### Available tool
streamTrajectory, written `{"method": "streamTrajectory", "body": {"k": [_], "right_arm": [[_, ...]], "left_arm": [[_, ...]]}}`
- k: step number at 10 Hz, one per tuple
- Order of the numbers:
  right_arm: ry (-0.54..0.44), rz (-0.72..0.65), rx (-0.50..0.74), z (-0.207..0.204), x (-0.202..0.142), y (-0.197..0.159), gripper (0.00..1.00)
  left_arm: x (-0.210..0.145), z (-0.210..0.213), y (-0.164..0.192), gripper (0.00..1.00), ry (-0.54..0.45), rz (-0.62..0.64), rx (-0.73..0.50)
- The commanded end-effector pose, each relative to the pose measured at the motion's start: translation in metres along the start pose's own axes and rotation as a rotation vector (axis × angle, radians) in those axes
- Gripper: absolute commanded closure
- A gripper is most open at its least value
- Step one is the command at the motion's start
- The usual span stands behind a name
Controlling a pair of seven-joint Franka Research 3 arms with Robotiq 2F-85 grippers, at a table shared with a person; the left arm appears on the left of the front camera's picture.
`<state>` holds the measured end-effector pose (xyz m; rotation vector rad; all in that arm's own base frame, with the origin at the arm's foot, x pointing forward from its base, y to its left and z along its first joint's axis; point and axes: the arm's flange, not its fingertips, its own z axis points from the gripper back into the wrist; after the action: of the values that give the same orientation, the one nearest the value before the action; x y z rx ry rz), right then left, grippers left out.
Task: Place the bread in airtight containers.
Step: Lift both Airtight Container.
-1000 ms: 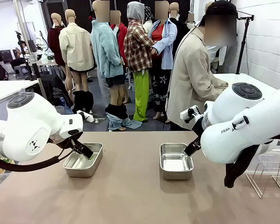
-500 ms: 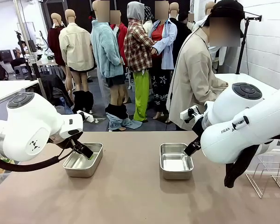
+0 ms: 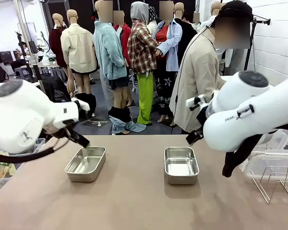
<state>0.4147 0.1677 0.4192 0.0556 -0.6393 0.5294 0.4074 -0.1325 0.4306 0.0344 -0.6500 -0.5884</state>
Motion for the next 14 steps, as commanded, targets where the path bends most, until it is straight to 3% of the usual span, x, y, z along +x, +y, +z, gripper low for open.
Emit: {"method": "streamTrajectory", "body": {"k": [1, 3, 5, 7, 9, 10, 11, 14], "right_arm": [[-0.084, -0.143, -0.122, 0.053, -0.009, -0.040, 0.00], [-0.144, -0.295, -0.270, 0.108, -0.029, -0.110, 0.00], [-0.153, -0.424, -0.353, 0.147, -0.072, -0.176, 0.00], [-0.193, -0.612, -0.345, 0.165, -0.131, -0.240, 0.00], [-0.173, -0.670, -0.316, 0.158, -0.159, -0.261, 0.00], [-0.183, -0.637, -0.263, 0.145, -0.157, -0.261, 0.00], [-0.163, -0.668, -0.367, 0.180, -0.133, -0.291, 0.00], [-0.163, -0.668, -0.367, 0.180, -0.133, -0.291, 0.00]], "left_arm": [[0.008, 0.066, 0.031, 0.00, -0.026, 0.033, 0.125], [0.000, 0.117, 0.075, 0.00, -0.016, 0.106, 0.197], [-0.021, 0.146, 0.100, 0.00, -0.018, 0.176, 0.210], [-0.052, 0.169, 0.124, 0.00, -0.036, 0.232, 0.183], [-0.073, 0.168, 0.145, 0.00, -0.032, 0.303, 0.167], [-0.071, 0.158, 0.144, 0.00, -0.031, 0.339, 0.169], [-0.053, 0.176, 0.148, 0.00, -0.035, 0.293, 0.192], [-0.053, 0.176, 0.148, 0.00, -0.035, 0.293, 0.192]]}}
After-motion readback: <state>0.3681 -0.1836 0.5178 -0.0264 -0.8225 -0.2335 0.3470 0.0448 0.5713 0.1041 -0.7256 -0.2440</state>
